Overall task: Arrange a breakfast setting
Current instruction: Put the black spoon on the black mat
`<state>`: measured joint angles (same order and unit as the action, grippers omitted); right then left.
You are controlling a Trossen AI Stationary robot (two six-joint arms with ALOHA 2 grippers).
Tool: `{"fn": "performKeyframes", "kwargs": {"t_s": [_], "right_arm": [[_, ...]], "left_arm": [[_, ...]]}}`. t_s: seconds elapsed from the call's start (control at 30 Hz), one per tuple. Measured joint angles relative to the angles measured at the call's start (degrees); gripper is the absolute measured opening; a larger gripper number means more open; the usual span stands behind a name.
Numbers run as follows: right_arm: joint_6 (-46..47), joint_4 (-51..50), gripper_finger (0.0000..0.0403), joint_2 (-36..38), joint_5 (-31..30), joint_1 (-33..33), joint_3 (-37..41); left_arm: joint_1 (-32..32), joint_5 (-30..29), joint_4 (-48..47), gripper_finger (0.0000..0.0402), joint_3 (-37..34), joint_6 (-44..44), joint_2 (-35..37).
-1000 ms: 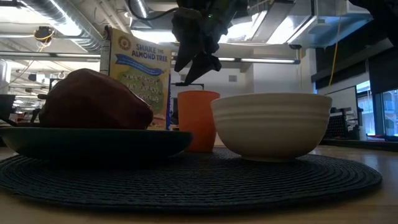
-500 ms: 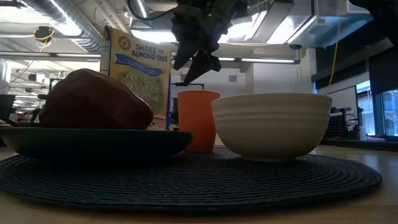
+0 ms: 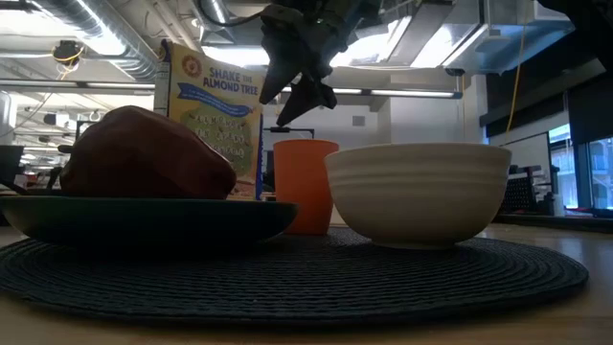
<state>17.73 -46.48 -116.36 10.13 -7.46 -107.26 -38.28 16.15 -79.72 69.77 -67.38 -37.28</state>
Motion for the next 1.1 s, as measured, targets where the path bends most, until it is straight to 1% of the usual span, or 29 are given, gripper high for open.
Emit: {"fn": "performKeyframes", "kwargs": {"t_s": [0.2, 0.27, 0.33, 0.47, 0.57, 0.63, 0.77, 0.9, 1.0, 1.1], "right_arm": [[0.6, 0.0, 0.0257, 0.0, 0.0, 0.0, 0.0], [1.4, 0.0, 0.0257, 0.0, 0.6, 0.0, 0.0], [1.7, 0.3, 0.0257, 0.0, 1.5, 0.0, 0.0], [3.1, 1.7, 0.0257, 0.0, 4.4, 0.0, 0.0], [4.5, 3.0, 0.0257, 0.0, 6.9, 0.0, -0.7], [4.6, 3.0, 0.0257, 0.0, 7.5, 0.2, -2.6], [4.1, 3.1, 0.0257, 0.1, 6.6, 0.5, -7.5], [3.0, 3.2, 0.0257, 0.1, 8.4, 0.3, -14.3], [2.6, 3.2, 0.0257, 0.1, 11.1, -0.1, -19.2], [2.6, 3.4, 0.0257, 0.1, 13.9, -0.1, -22.9]], "left_arm": [[0.0, -9.4, -3.4, 0.0002, 8.9, 1.8, 0.0], [0.0, -11.3, -4.7, 0.0002, 11.4, 1.7, 0.0], [0.0, -11.0, -4.5, 0.0002, 13.4, 1.0, 0.0], [0.0, -7.7, -4.4, 0.0002, 16.7, -3.0, 0.0], [0.0, -8.1, -4.3, 0.0002, 19.5, -4.1, 0.0], [0.0, -9.7, -4.3, 0.0002, 21.2, -3.8, 0.0], [0.0, -13.9, -4.2, 0.0002, 23.2, -0.5, 0.0], [0.0, -16.0, -3.3, 0.0002, 24.0, 3.3, -0.1], [0.0, -17.8, -0.7, 0.0002, 24.5, 7.7, 0.0], [0.0, -22.3, 2.8, 0.0002, 25.0, 15.1, -0.1]]}}
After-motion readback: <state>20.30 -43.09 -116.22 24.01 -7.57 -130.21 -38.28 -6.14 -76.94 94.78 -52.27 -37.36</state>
